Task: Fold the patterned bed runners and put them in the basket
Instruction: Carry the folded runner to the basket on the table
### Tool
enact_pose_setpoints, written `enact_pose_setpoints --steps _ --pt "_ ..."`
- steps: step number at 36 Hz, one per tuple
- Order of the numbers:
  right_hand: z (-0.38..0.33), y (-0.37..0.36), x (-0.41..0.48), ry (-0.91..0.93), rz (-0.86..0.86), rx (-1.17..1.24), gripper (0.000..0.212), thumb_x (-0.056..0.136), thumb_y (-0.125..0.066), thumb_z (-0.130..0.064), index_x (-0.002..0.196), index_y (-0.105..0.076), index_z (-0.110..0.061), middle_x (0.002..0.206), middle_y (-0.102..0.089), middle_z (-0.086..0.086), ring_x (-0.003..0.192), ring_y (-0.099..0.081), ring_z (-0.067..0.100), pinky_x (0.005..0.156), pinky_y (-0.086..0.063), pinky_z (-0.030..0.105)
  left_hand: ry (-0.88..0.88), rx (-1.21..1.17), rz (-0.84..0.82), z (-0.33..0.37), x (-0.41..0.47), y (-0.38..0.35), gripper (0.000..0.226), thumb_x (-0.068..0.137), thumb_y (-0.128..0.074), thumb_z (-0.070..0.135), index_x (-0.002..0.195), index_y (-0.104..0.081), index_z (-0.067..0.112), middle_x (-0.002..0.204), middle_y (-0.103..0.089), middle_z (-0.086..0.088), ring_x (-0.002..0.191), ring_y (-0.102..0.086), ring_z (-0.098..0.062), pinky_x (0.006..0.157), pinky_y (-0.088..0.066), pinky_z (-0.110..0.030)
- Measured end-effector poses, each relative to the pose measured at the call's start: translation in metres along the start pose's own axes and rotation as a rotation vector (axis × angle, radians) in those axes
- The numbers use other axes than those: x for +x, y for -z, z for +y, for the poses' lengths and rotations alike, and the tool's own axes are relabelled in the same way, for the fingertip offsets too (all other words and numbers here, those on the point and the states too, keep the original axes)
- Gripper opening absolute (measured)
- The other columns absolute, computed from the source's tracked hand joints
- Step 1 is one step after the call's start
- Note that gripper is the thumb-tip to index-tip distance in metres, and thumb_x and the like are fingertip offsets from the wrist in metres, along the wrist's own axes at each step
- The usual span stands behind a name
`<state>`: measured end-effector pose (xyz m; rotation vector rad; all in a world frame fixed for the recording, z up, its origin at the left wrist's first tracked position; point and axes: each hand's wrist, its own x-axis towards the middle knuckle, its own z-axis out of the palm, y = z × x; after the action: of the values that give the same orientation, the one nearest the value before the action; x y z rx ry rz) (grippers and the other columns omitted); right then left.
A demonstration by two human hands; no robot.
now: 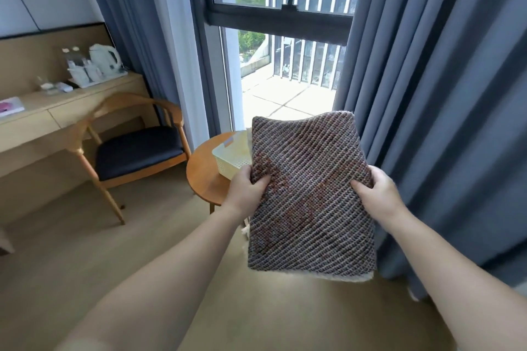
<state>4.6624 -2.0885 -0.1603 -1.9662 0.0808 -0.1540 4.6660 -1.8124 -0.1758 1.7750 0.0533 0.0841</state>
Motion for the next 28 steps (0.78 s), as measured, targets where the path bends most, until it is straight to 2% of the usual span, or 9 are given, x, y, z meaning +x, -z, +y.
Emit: enact_pose_setpoints --steps 3,7,12,16,18,20,22,25,28 --pt "-0.001 -0.007 0.041 0.008 -0.006 0.016 0.022 0.092 -0.061 -0.017 0.112 -0.059 -0.027 0.104 -0.065 -0.01 0.097 -0.061 0.008 0.085 -0.047 0.029 0.008 0.022 0.002 0.004 0.038 0.001 0.03 0.089 -0.064 0.031 0.115 -0.056 0.019 0.108 -0.066 0.004 0.1 -0.062 -0.012 0.083 -0.051 -0.03" --pt "0.0 -0.018 0.097 0.007 -0.041 0.029 0.021 0.092 -0.06 -0.018 0.107 -0.057 -0.033 0.102 -0.065 -0.014 0.093 -0.06 0.002 0.074 -0.045 0.022 0.017 0.065 0.035 0.005 0.087 -0.004 0.037 0.089 -0.064 0.031 0.12 -0.054 0.013 0.114 -0.064 -0.001 0.104 -0.06 -0.017 0.093 -0.05 -0.039" --pt "0.011 -0.03 0.174 0.004 -0.11 0.023 0.024 0.092 -0.06 -0.02 0.115 -0.057 -0.028 0.101 -0.064 -0.014 0.092 -0.061 0.003 0.077 -0.047 0.025 0.028 0.104 0.109 -0.003 0.143 -0.013 0.038 0.087 -0.064 0.033 0.12 -0.055 0.015 0.114 -0.065 0.0 0.106 -0.061 -0.017 0.096 -0.049 -0.043" --pt "0.021 -0.041 0.236 0.016 -0.178 0.031 0.028 0.092 -0.061 -0.019 0.119 -0.056 -0.024 0.1 -0.064 -0.012 0.09 -0.061 0.004 0.076 -0.047 0.023 0.034 0.152 0.193 -0.01 0.185 -0.025 0.02 0.087 -0.064 0.03 0.105 -0.056 0.027 0.107 -0.065 0.006 0.104 -0.061 -0.017 0.094 -0.049 -0.042" --pt "0.022 -0.044 0.268 0.025 -0.212 0.029 0.028 0.092 -0.06 -0.021 0.119 -0.055 -0.025 0.1 -0.064 -0.012 0.091 -0.061 0.006 0.081 -0.048 0.028 0.04 0.168 0.237 -0.009 0.209 -0.032 0.021 0.088 -0.064 0.028 0.106 -0.056 0.025 0.105 -0.064 0.006 0.104 -0.061 -0.019 0.093 -0.049 -0.04" --pt "0.021 -0.045 0.298 0.03 -0.241 0.016 0.026 0.092 -0.06 -0.021 0.117 -0.056 -0.028 0.096 -0.063 -0.016 0.087 -0.06 0.002 0.075 -0.046 0.025 0.068 0.177 0.267 -0.007 0.229 -0.039 0.026 0.088 -0.063 0.028 0.112 -0.055 0.02 0.107 -0.064 0.004 0.105 -0.06 -0.019 0.092 -0.049 -0.037" --pt "0.019 -0.046 0.324 0.029 -0.268 0.006 0.024 0.092 -0.059 -0.022 0.116 -0.057 -0.029 0.094 -0.064 -0.017 0.085 -0.061 0.002 0.07 -0.046 0.024 0.09 0.166 0.283 -0.004 0.246 -0.045 0.025 0.088 -0.063 0.027 0.111 -0.056 0.022 0.107 -0.064 0.005 0.105 -0.06 -0.018 0.092 -0.048 -0.037" --pt "0.014 -0.052 0.361 0.047 -0.306 -0.041 0.025 0.092 -0.059 -0.024 0.116 -0.058 -0.029 0.096 -0.067 -0.013 0.086 -0.063 0.007 0.071 -0.047 0.026 0.107 0.152 0.332 -0.002 0.27 -0.049 0.027 0.088 -0.063 0.027 0.114 -0.057 0.019 0.112 -0.065 0.001 0.105 -0.061 -0.018 0.096 -0.048 -0.043" --pt "0.009 -0.066 0.391 0.049 -0.346 -0.047 0.028 0.092 -0.059 -0.022 0.119 -0.057 -0.025 0.099 -0.067 -0.007 0.089 -0.064 0.012 0.078 -0.048 0.03 0.141 0.138 0.376 -0.004 0.29 -0.045 0.036 0.089 -0.063 0.028 0.121 -0.055 0.013 0.117 -0.064 -0.004 0.109 -0.059 -0.022 0.098 -0.047 -0.047"
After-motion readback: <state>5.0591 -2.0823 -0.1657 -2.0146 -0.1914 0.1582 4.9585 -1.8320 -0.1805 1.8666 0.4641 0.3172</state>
